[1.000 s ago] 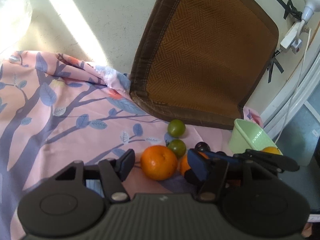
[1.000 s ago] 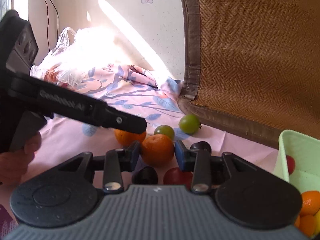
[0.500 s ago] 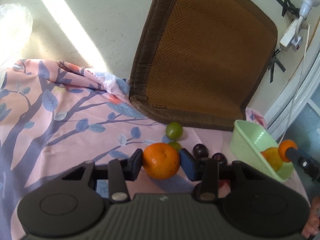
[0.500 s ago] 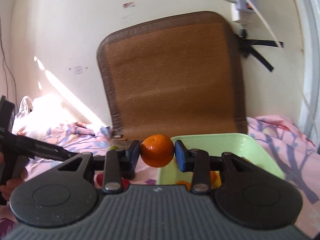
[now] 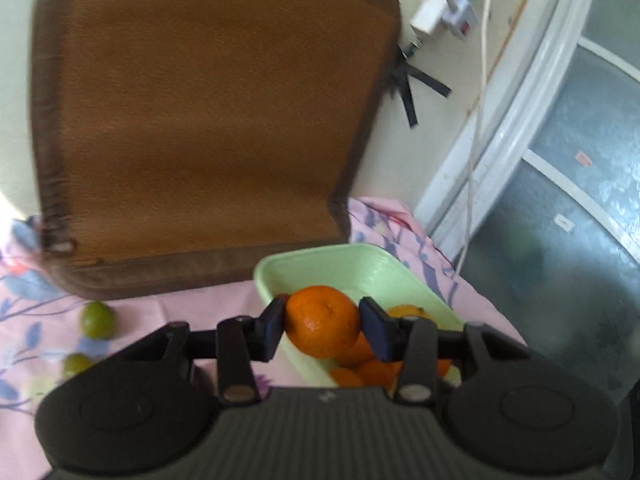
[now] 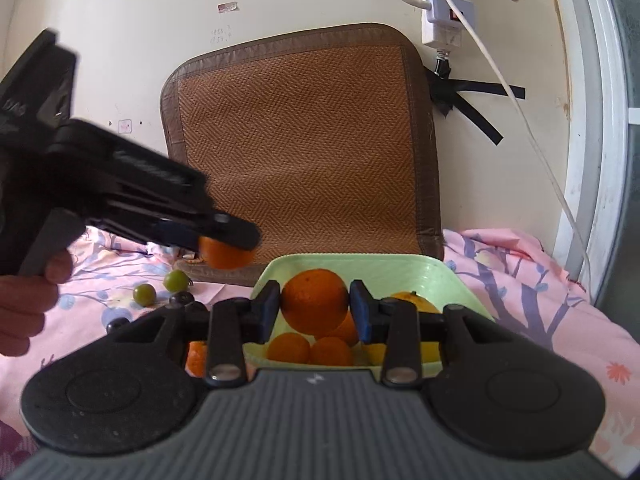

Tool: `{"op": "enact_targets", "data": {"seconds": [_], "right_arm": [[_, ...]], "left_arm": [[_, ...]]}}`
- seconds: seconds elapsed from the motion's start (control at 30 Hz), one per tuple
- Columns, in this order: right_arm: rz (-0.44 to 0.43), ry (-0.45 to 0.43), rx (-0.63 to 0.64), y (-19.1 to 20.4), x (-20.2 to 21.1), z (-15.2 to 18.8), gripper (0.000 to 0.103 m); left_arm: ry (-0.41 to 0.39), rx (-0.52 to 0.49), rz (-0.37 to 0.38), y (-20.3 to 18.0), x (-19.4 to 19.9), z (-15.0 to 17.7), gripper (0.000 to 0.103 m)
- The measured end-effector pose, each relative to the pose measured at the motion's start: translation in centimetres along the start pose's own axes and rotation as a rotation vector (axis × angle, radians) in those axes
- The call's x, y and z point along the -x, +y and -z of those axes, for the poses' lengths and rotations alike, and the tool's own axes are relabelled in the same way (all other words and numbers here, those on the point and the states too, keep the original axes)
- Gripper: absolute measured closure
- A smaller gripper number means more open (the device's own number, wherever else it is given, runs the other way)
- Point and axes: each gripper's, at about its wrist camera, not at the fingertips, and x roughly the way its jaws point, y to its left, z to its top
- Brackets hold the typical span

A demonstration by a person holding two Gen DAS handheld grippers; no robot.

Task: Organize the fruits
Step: 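Lower both mandarins into the green bowl and open both tools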

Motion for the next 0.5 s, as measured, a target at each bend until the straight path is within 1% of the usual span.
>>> {"op": "enact_targets", "data": {"seconds": [0.1,0.17,0.2,0.23,0.27,0.3,0.37,0.43,0.47,0.5], "right_arm": [[0.018,0.008,0.013,-0.1,-0.2,0.4,0.062],[0.031,0.009,0.005,-0.4,-0.4,0.5,0.061],[0.038,0.003,0.002,-0.5,-0.4,0.5,0.059],[0.046,-0.007,0.004,-0.5,-0.4,0.6,0.051],[0.055,-0.019,0.007,-0.6,-0.3,0.6,0.050],[0.060,-0.033,0.003,-0.7,-0.1,0.6,0.050],[0.064,-0.075,-0.029,-1.3,0.5,0.5,0.051],[0.063,-0.122,-0.071,-2.1,1.2,0.3,0.052],[0.059,-0.146,-0.095,-2.5,1.6,0.2,0.054],[0.055,-0.161,-0.111,-2.8,1.8,0.1,0.058]], "left_arm": [[0.029,-0.034,-0.017,-1.2,-1.8,0.0,0.062],[0.051,-0.041,-0.030,-1.2,-2.6,-0.1,0.060],[0.067,-0.043,-0.033,-1.2,-2.9,-0.2,0.055],[0.080,-0.052,-0.029,-1.1,-2.7,-0.4,0.054],[0.077,-0.063,-0.029,-0.9,-2.2,-0.9,0.054],[0.048,-0.074,-0.031,-0.5,-1.0,-1.3,0.054],[-0.036,-0.072,-0.050,0.7,2.0,-2.4,0.053],[-0.102,-0.043,-0.088,2.3,5.2,-2.9,0.053],[-0.123,-0.031,-0.114,2.9,6.5,-3.0,0.053],[-0.138,-0.023,-0.144,3.5,7.7,-2.7,0.053]]}}
